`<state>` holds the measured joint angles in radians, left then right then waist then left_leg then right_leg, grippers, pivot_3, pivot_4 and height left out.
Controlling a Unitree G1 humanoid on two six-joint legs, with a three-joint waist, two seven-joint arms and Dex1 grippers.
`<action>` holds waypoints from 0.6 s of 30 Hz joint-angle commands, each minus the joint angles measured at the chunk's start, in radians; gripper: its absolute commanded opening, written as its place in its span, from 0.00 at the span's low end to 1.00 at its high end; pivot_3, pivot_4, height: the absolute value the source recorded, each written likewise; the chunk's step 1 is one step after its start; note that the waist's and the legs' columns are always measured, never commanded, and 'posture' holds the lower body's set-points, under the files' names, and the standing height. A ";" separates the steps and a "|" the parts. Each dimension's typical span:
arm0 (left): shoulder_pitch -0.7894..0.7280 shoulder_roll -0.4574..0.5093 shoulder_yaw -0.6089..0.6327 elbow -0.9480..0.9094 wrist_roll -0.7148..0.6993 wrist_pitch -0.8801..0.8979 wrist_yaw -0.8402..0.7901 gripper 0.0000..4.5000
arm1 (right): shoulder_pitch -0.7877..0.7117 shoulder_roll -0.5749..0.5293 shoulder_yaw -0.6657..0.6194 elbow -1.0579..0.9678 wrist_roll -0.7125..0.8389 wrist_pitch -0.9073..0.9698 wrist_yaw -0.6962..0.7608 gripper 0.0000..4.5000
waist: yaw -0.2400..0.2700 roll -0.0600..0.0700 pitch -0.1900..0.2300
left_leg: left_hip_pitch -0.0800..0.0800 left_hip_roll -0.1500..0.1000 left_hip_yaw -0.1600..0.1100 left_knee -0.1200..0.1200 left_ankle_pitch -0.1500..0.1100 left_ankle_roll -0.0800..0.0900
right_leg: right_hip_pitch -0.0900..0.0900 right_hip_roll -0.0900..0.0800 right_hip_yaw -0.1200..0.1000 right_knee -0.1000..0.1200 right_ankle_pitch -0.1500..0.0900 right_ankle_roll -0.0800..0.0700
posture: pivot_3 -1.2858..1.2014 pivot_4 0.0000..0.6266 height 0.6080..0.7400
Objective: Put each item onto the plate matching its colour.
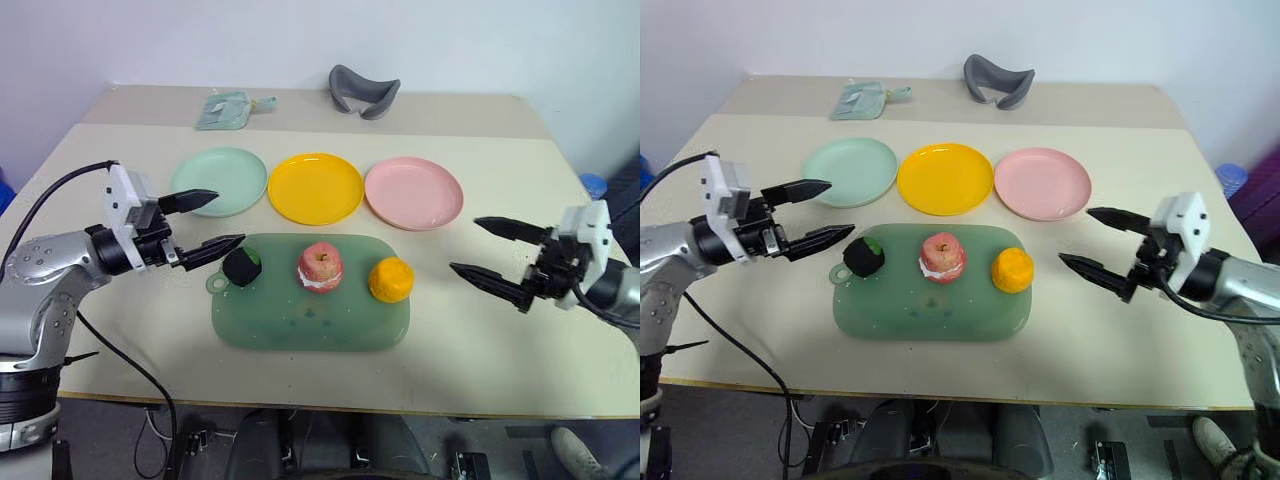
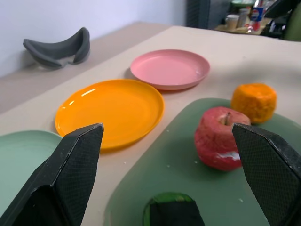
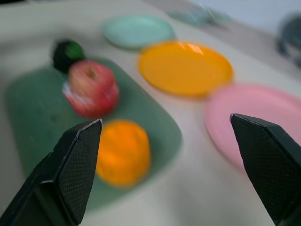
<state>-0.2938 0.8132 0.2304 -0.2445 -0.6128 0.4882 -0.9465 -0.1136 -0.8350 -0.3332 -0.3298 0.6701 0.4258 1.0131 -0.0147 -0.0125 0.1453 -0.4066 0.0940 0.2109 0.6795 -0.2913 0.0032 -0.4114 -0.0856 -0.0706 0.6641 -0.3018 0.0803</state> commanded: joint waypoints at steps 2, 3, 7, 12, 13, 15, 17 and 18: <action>-0.047 0.020 -0.035 -0.023 -0.002 0.092 0.035 1.00 | -0.134 0.020 0.102 0.016 0.019 -0.006 0.065 0.98 | 0.003 0.000 0.000 | 0.000 0.000 0.000 0.000 0.000 0.000 | 0.000 0.000 0.000 0.000 0.000 0.000 | 0.52 0.24 1.00; -0.050 0.021 -0.043 -0.023 0.002 0.101 0.033 1.00 | -0.162 0.024 0.130 0.025 0.015 -0.007 0.085 0.98 | 0.004 0.000 0.000 | 0.000 0.000 0.000 0.000 0.000 0.000 | 0.000 0.000 0.000 0.000 0.000 0.000 | 0.52 0.24 1.00; -0.049 0.020 -0.074 -0.033 0.019 0.126 0.034 1.00 | -0.259 0.048 0.213 0.076 -0.010 -0.024 0.141 0.98 | 0.005 0.000 0.000 | -0.001 0.000 0.000 0.001 0.000 0.000 | 0.000 -0.001 0.000 0.000 0.000 0.000 | 0.52 0.24 1.00; -0.013 0.006 -0.119 -0.061 0.064 0.136 0.075 1.00 | -0.312 0.080 0.282 0.110 -0.049 -0.056 0.180 0.98 | 0.003 0.000 0.000 | -0.001 0.000 0.000 0.001 0.000 0.000 | -0.001 0.000 0.000 0.000 0.000 0.000 | 0.52 0.24 1.00; -0.007 0.001 -0.125 -0.066 0.069 0.139 0.084 1.00 | -0.318 0.089 0.291 0.113 -0.056 -0.060 0.181 0.98 | 0.003 0.000 0.000 | -0.001 0.000 0.000 0.001 0.000 0.000 | -0.001 0.000 0.000 0.000 0.000 0.000 | 0.52 0.24 1.00; 0.009 -0.006 -0.137 -0.074 0.084 0.147 0.105 1.00 | -0.332 0.109 0.306 0.117 -0.067 -0.067 0.176 0.98 | 0.003 0.000 0.000 | -0.001 0.000 0.000 0.001 0.000 0.000 | -0.001 -0.001 0.000 0.000 0.000 0.000 | 0.52 0.24 1.00; 0.026 -0.011 -0.161 -0.067 0.115 0.149 0.128 1.00 | -0.350 0.135 0.325 0.126 -0.087 -0.080 0.165 0.98 | 0.003 0.000 0.000 | -0.001 0.000 0.000 0.001 0.000 0.000 | -0.001 -0.001 0.000 0.001 0.000 0.000 | 0.52 0.24 1.00; 0.029 -0.015 -0.175 -0.060 0.134 0.147 0.138 1.00 | -0.358 0.148 0.333 0.131 -0.096 -0.085 0.160 0.98 | 0.004 0.000 0.000 | -0.001 0.000 0.000 0.001 0.000 0.000 | -0.001 -0.001 0.000 0.001 0.000 0.000 | 0.52 0.24 1.00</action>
<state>-0.2658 0.8011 0.0601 -0.2892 -0.5070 0.6420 -0.8260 -0.4459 -0.6974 0.0002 -0.1920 0.5835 0.3635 1.1813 -0.0109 -0.0125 0.1455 -0.4075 0.0940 0.2114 0.6804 -0.2914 0.0033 -0.4124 -0.0861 -0.0708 0.6646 -0.3018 0.0803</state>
